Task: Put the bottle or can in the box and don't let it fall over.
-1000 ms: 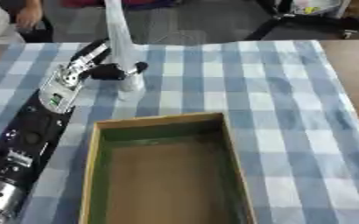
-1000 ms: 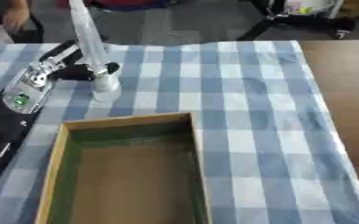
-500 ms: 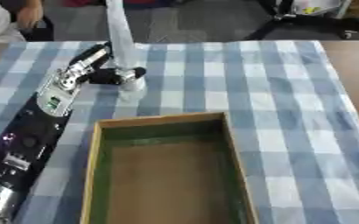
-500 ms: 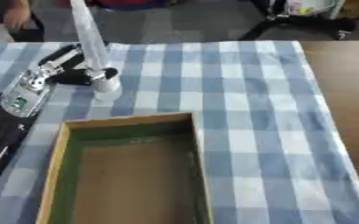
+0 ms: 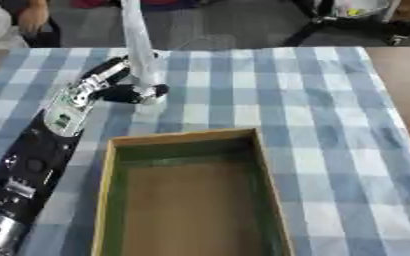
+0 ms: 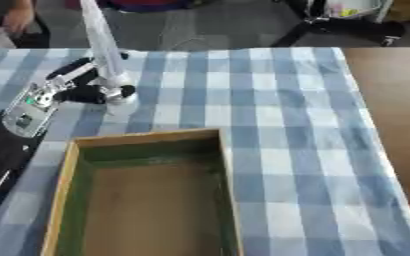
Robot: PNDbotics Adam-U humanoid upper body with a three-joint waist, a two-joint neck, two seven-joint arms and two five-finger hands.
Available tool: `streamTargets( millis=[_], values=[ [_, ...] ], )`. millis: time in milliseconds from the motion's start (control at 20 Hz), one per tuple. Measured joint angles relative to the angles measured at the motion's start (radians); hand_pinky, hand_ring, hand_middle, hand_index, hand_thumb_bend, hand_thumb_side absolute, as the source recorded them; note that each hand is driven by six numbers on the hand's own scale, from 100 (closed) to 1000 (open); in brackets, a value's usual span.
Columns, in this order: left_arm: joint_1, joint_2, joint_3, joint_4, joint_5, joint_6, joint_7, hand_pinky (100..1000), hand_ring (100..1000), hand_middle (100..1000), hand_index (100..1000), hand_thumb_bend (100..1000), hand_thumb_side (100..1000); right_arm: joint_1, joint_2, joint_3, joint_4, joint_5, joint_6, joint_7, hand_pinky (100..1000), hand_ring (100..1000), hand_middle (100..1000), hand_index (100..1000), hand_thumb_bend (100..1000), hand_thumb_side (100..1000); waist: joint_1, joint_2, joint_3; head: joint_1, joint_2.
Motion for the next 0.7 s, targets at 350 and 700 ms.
streamTargets(
  millis=[350,700],
  values=[
    [0.0,-0.009,0.0,0.007,0.006,0.017,0.016,1000,915,955,905,457,455,0.0,0.002,-0.001,0.003,0.0,0.003,0.003,854,991,1000,1000,100,674,-0.002,0.0,-0.003,0.002,-0.001],
    [0.0,-0.015,0.001,0.012,0.012,0.035,0.033,1000,896,939,827,380,362,-0.001,0.003,-0.001,0.003,0.0,0.004,0.004,854,991,1000,1000,100,675,-0.002,0.0,-0.003,0.003,-0.002]
  ],
)
